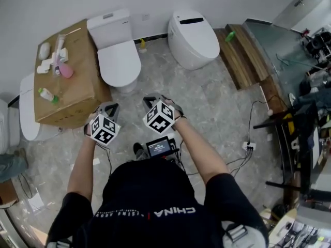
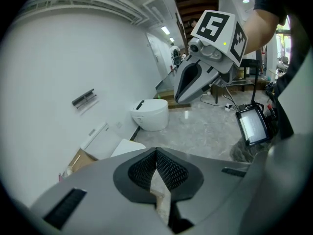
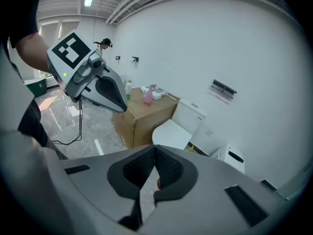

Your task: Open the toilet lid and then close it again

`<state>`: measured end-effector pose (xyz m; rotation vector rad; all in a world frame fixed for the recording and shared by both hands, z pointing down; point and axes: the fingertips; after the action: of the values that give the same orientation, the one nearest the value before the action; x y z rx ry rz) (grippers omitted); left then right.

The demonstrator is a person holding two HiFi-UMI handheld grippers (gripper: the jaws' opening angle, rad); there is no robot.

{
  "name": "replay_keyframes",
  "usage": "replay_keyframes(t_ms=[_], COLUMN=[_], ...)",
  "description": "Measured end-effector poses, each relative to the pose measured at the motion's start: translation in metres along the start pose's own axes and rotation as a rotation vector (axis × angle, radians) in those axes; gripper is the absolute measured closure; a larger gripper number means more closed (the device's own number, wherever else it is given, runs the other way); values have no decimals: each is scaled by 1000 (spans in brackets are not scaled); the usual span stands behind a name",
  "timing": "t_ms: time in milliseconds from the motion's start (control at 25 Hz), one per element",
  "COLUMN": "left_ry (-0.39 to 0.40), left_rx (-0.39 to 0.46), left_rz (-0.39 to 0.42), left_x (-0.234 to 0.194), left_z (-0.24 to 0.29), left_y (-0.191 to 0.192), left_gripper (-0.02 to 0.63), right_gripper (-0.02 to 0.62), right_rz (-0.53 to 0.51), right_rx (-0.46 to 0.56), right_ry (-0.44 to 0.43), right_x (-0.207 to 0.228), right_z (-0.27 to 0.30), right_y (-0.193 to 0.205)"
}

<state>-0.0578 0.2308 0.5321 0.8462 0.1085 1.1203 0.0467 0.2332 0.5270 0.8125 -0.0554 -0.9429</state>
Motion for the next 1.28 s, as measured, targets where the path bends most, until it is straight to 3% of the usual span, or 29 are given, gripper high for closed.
replay_keyframes(t_ms=[440, 720, 1040, 1280], left_ry=[62, 17, -24, -76], left_rx=[-2, -46, -78, -84], left_rz=[-22, -68, -128, -173], left_x=[-39, -88, -161, -197], left_z=[44, 90, 150, 181], left_y=[2, -6, -46, -75], left_gripper=[597, 597, 597, 597], right_gripper=[581, 581, 581, 581], right_rz=[25, -22, -48, -104], right_rx=[-39, -13, 27, 35], right_ry=[-39, -100, -155, -215], right_x=[33, 88, 180, 223], right_z=[52, 107, 160, 180], right_y=[-7, -20, -52, -55])
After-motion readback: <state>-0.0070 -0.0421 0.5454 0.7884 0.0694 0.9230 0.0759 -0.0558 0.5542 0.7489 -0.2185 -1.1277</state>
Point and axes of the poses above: the fingertips, and each gripper's own axes: z forward along the fingers, x to its right, y out of its underside, and after that the axes turned 3 degrees about -z, right-handed
